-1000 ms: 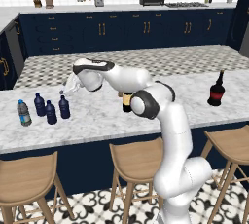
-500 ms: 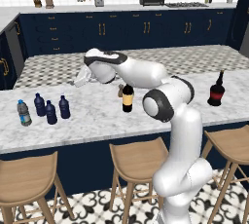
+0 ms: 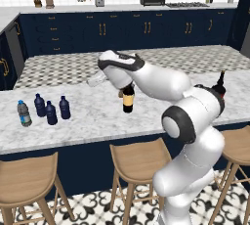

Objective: Move the plastic bottles in the middle to the plastics group, and the glass bottles in the middle to the glass group.

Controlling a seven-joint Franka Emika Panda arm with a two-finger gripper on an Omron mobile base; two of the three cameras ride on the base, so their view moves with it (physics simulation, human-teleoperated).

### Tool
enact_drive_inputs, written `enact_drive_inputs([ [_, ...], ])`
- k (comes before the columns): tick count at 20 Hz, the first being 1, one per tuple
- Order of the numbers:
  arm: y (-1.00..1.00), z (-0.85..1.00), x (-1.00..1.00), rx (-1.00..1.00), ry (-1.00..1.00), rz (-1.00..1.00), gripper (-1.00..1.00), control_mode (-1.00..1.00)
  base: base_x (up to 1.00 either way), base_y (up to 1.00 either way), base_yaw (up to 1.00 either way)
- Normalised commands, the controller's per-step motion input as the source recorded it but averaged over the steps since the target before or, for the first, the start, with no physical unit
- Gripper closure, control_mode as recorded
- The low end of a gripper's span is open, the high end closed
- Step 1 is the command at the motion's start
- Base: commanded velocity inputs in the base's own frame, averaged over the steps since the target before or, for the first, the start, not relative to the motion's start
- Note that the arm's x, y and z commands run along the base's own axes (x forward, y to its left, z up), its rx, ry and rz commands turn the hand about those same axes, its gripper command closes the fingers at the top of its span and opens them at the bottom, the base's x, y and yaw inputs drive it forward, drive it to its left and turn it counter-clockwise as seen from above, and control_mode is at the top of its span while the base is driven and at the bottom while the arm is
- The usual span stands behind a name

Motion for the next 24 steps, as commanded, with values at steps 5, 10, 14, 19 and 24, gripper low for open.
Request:
enact_drive_inputs([
  [5, -0.54, 0.99, -0.03, -0.06, 0.27, -0.33, -1.00, -1.00, 0.00, 0.00, 0.00],
  [10, -0.76, 0.31, 0.00, -0.16, 0.37, -0.39, -1.00, -1.00, 0.00, 0.00, 0.00],
  [14, -0.82, -0.11, -0.22, -0.19, 0.31, -0.42, -1.00, -1.00, 0.00, 0.00, 0.00],
  [19, -0.43, -0.71, -0.13, -0.15, 0.13, -0.26, -1.00, -1.00, 0.00, 0.00, 0.00],
  [24, -0.34, -0.24, -0.15, 0.00, 0.00, -0.08, -1.00, -1.00, 0.00, 0.00, 0.00],
])
